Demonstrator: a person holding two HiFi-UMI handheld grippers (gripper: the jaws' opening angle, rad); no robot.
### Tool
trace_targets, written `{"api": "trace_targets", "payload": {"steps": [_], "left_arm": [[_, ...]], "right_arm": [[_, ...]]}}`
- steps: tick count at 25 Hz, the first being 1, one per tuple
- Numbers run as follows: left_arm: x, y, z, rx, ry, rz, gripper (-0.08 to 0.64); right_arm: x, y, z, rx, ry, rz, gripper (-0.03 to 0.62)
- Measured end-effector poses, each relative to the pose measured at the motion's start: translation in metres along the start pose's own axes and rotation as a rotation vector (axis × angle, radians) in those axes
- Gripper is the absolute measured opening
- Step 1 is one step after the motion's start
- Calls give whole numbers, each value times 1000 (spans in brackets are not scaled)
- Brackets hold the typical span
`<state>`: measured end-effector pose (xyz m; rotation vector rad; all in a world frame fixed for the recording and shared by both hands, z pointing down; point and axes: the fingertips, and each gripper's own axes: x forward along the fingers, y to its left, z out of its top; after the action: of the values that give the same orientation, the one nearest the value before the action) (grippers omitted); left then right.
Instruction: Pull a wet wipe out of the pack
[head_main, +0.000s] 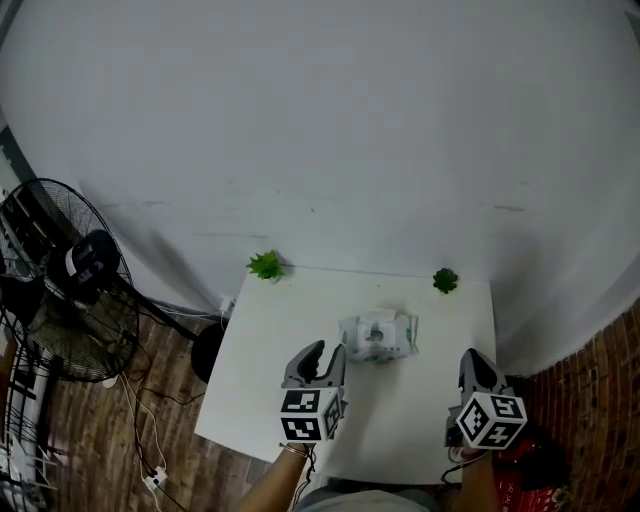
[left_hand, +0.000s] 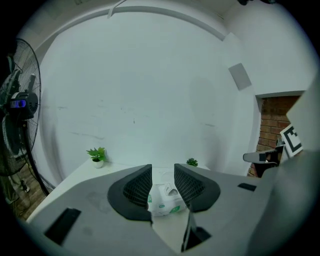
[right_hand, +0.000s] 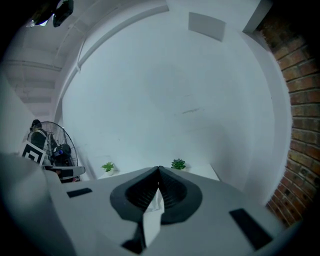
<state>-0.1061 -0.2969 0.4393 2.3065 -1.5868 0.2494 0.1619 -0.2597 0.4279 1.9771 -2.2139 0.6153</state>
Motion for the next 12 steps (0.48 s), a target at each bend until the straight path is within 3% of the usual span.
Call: {"api": "trace_targets", "payload": {"steps": [12], "left_arm": [[38, -52, -17, 88, 77, -124, 140]], "right_arm": [[-1, -63, -37, 99, 45, -113, 2]]}}
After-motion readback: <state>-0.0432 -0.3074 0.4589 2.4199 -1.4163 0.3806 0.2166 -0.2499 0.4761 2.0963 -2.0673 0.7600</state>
